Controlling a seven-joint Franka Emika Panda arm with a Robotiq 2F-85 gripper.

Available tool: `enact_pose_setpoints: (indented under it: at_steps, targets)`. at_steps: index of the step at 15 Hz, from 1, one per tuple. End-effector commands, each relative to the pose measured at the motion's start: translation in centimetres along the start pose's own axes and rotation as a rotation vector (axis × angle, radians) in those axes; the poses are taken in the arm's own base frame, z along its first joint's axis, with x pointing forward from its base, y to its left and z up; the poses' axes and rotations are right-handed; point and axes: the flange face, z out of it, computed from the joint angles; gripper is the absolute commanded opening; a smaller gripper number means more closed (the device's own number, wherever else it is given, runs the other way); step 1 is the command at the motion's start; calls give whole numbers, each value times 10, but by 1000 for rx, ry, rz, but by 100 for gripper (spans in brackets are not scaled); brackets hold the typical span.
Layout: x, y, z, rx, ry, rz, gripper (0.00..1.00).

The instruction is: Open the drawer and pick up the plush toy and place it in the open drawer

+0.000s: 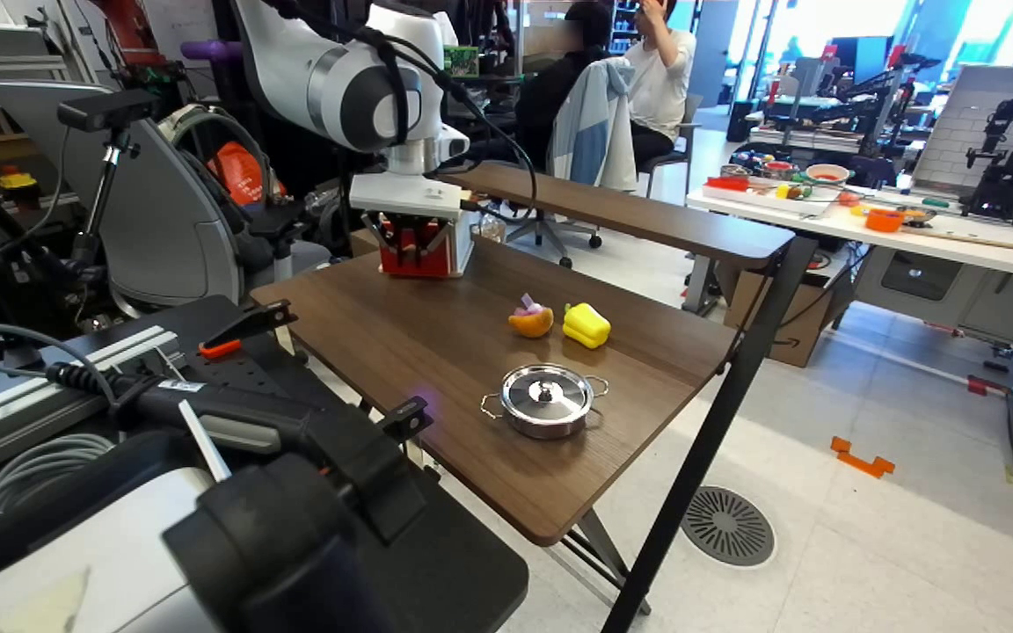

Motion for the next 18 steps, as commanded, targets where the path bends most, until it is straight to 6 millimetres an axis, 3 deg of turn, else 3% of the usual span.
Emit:
enact_pose_setpoints:
  at_steps: [1,18]
  targets:
    - [-14,-22,-9,29,-53,-4,6]
    - [-52,-30,-17,28,-82,52,6]
